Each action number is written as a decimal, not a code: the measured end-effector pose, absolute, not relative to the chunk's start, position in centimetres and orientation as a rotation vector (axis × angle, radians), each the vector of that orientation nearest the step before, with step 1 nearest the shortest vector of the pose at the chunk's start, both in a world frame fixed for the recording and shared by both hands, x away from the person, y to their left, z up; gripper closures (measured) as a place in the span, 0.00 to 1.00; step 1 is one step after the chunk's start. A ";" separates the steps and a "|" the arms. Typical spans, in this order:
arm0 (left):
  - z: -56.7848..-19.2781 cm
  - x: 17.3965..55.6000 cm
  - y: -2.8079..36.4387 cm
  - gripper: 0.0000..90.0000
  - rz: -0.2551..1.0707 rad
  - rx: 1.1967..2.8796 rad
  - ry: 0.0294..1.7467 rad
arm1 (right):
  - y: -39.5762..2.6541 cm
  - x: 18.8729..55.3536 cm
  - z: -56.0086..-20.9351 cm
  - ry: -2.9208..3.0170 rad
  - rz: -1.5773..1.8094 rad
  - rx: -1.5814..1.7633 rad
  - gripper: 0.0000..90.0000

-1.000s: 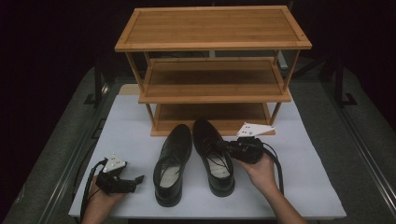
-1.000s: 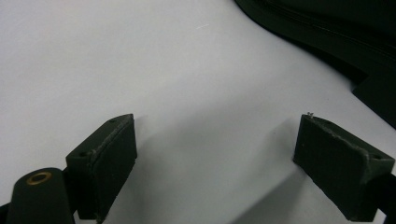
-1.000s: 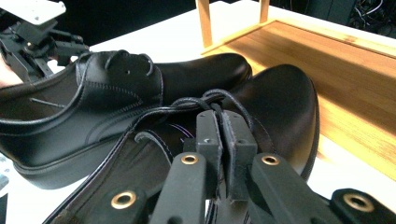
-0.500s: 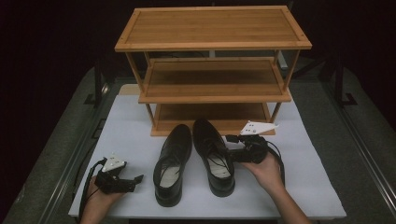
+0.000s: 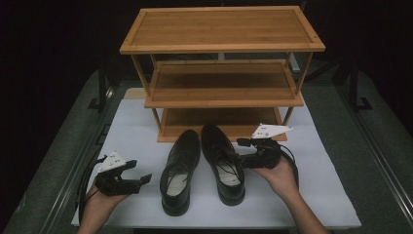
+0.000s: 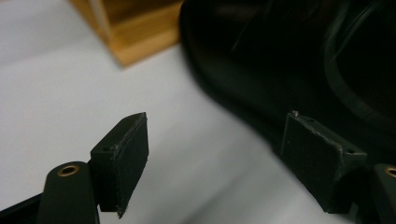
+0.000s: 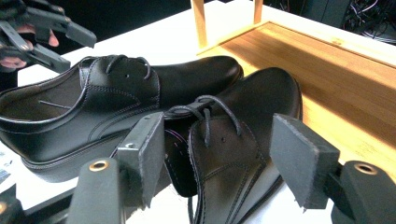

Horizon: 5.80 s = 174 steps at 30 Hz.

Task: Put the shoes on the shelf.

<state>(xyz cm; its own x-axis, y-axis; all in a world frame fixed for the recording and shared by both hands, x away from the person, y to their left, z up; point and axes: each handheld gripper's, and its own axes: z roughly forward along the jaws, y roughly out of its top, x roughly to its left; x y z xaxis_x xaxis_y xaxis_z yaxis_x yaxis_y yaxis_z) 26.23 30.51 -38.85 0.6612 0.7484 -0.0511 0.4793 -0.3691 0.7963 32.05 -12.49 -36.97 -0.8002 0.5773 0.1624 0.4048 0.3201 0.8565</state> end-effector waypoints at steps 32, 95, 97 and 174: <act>-36.9 30.0 24.2 0.57 0.272 2.098 0.717 | -11.6 33.0 -37.9 2.470 1.384 0.943 0.46; -34.5 33.6 20.6 0.98 0.445 2.009 0.771 | -13.9 34.7 -36.2 2.298 1.370 1.028 0.97; -34.5 34.0 20.3 0.98 0.448 2.004 0.775 | -14.0 35.0 -36.2 2.291 1.366 1.035 0.97; -41.6 33.4 21.6 0.21 0.334 2.132 0.763 | -18.2 31.7 -40.7 2.325 1.345 1.090 0.20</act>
<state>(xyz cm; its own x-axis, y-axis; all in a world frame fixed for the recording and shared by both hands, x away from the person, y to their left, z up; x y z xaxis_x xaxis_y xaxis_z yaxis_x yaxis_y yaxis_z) 33.41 21.58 -41.56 0.7805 0.6246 -0.0261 0.4050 -0.4733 0.7823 31.72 -18.18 -40.75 -0.6919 0.7060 0.1512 0.4832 0.2972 0.8235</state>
